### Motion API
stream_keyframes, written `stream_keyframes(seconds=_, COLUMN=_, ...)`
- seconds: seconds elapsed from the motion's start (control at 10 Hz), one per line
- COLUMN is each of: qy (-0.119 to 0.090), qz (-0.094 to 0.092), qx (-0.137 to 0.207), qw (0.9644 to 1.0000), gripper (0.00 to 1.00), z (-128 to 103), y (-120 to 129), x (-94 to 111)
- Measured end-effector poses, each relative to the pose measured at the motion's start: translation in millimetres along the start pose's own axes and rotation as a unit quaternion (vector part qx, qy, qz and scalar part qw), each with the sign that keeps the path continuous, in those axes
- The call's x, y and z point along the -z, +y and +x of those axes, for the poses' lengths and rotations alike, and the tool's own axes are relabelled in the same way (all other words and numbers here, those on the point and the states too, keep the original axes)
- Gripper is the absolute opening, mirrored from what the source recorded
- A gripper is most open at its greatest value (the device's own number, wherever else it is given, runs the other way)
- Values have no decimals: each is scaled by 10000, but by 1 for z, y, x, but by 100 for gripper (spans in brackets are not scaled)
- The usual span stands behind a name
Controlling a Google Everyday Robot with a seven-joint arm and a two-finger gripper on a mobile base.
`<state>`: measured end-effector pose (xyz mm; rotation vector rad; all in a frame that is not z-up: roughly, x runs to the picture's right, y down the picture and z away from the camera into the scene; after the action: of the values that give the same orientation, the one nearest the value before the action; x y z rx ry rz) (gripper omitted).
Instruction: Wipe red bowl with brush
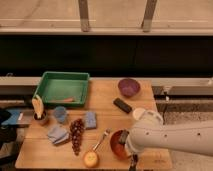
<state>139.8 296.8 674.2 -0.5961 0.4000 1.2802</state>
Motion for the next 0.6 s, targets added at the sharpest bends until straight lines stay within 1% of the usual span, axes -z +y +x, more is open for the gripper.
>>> stream_keyframes(seconds=0.1, qy=-30, qz=43, qx=-71, qw=10000, gripper=0, z=2, y=-2, x=2)
stream_keyframes(seconds=0.2, qy=-79, qz=95, qx=-83, qw=9999, gripper=0, z=-2, y=-4, x=4)
stream_keyframes(seconds=0.5, qy=-194, qz=268, qx=45, qw=9994, gripper=0, z=-24, y=-8, x=14)
stream_keyframes(seconds=0.6, qy=-224, qz=294, qx=200, qw=9991, gripper=0, z=-39, y=-2, x=16)
